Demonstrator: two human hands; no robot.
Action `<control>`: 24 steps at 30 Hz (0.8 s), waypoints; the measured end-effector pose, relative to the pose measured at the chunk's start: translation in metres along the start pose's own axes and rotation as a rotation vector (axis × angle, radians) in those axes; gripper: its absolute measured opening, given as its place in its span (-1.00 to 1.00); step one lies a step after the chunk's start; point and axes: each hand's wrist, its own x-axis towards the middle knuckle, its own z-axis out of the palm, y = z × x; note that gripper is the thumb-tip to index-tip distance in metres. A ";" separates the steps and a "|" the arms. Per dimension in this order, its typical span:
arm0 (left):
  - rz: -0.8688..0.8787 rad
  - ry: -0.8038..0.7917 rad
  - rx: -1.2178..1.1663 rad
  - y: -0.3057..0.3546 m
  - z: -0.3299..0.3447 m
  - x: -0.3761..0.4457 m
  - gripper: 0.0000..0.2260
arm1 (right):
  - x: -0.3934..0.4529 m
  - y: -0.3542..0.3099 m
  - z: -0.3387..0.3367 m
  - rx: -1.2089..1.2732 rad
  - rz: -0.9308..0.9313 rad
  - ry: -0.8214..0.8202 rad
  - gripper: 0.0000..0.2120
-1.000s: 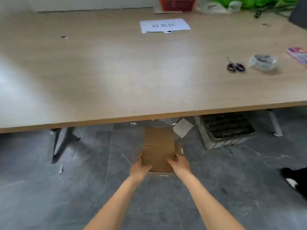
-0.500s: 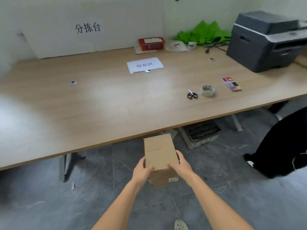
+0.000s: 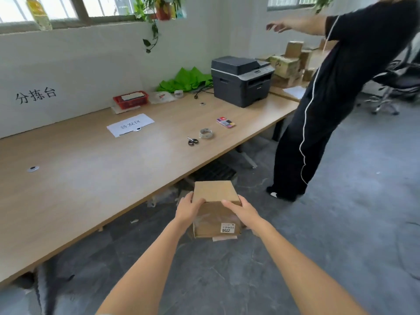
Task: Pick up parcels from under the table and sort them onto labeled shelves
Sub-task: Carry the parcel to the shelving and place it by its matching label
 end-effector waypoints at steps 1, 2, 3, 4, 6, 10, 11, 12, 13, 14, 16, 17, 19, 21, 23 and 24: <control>-0.003 -0.042 0.010 0.010 0.010 -0.004 -0.50 | -0.010 0.006 -0.014 0.020 0.013 0.042 -0.31; -0.003 -0.088 0.022 0.020 0.022 -0.008 -0.49 | -0.020 0.012 -0.029 0.039 0.025 0.085 -0.32; 0.000 -0.130 0.037 0.030 0.034 -0.012 -0.50 | -0.029 0.019 -0.044 0.060 0.036 0.129 -0.32; 0.006 -0.165 0.052 0.041 0.049 -0.016 -0.51 | -0.039 0.026 -0.060 0.082 0.049 0.173 -0.32; 0.042 -0.213 0.075 0.062 0.080 -0.026 -0.53 | -0.059 0.042 -0.093 0.105 0.066 0.259 -0.32; 0.168 -0.350 0.147 0.105 0.157 -0.055 -0.59 | -0.111 0.080 -0.166 0.123 0.089 0.456 -0.35; 0.192 -0.390 0.156 0.116 0.178 -0.065 -0.58 | -0.127 0.090 -0.184 0.142 0.095 0.508 -0.35; 0.219 -0.426 0.163 0.126 0.199 -0.079 -0.58 | -0.145 0.100 -0.203 0.164 0.091 0.561 -0.35; 0.243 -0.462 0.167 0.136 0.221 -0.093 -0.57 | -0.165 0.110 -0.221 0.187 0.082 0.613 -0.37; 0.265 -0.500 0.168 0.145 0.244 -0.110 -0.57 | -0.187 0.120 -0.239 0.210 0.073 0.663 -0.38; 0.293 -0.579 0.163 0.158 0.291 -0.149 -0.57 | -0.237 0.143 -0.271 0.264 0.069 0.753 -0.40; 0.308 -0.612 0.155 0.164 0.314 -0.170 -0.57 | -0.264 0.154 -0.285 0.294 0.067 0.789 -0.40; 0.351 -0.677 0.132 0.173 0.359 -0.218 -0.62 | -0.318 0.177 -0.311 0.338 0.050 0.856 -0.37; 0.423 -0.722 0.129 0.183 0.401 -0.268 -0.66 | -0.372 0.196 -0.333 0.353 0.029 0.911 -0.35; 0.518 -0.757 0.134 0.198 0.437 -0.322 -0.75 | -0.428 0.211 -0.356 0.299 0.026 0.991 -0.33; 0.569 -0.776 0.125 0.207 0.454 -0.349 -0.77 | -0.457 0.218 -0.368 0.256 0.028 1.037 -0.32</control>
